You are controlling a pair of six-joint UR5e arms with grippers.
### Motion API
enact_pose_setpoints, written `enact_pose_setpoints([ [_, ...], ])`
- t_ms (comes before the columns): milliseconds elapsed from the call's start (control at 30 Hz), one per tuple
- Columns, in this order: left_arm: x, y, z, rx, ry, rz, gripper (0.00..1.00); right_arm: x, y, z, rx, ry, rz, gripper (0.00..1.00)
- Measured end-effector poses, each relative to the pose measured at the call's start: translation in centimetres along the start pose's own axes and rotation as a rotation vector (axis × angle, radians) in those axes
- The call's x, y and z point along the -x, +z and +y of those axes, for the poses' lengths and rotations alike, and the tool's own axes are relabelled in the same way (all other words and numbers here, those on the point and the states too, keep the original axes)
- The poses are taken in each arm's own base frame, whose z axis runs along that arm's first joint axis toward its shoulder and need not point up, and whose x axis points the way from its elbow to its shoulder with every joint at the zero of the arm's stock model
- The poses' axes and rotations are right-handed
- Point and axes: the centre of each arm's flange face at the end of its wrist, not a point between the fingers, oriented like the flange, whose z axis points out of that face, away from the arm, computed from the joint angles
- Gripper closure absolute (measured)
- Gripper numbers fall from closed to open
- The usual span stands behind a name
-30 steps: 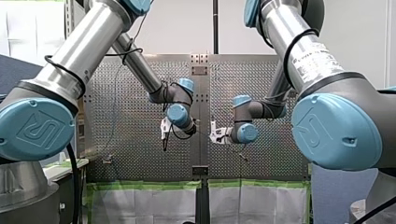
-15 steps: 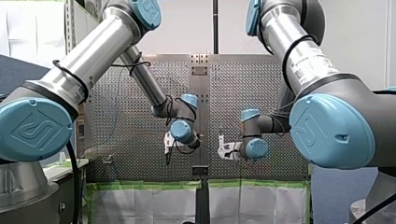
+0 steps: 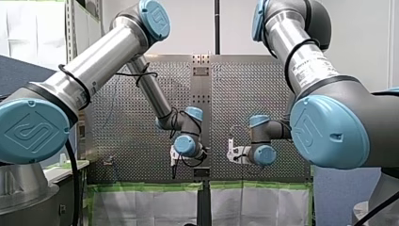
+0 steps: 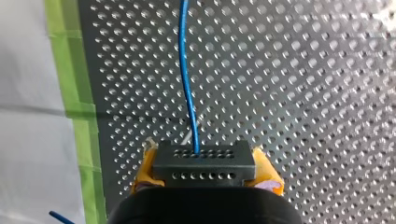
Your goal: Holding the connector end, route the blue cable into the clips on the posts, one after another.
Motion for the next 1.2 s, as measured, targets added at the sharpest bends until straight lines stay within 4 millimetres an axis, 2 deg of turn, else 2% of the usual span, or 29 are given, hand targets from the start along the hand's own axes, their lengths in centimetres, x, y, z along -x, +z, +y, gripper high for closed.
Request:
enact_pose_setpoints([
  [433,-0.1,0.2,-1.4,-0.038,-0.027,-0.064,1.0,2.0,0.5,3.0,0.051,0.016,-0.005,1.0],
  [667,-2.5,0.6,-2.7,-0.042,-0.009,-0.035,1.0,2.2,0.4,5.2,0.091,0.018,-0.015,1.0],
  [933,-5.1,1.0,-6.4,-0.044,-0.007,-0.046,1.0,2.7,-0.3,7.8,0.139,-0.005,-0.04,1.0],
  [1200,-3.3,2.7,-9.0,-0.061,-0.032,-0.099,1.0,2.8,-0.5,9.7,0.169,-0.024,-0.052,1.0],
])
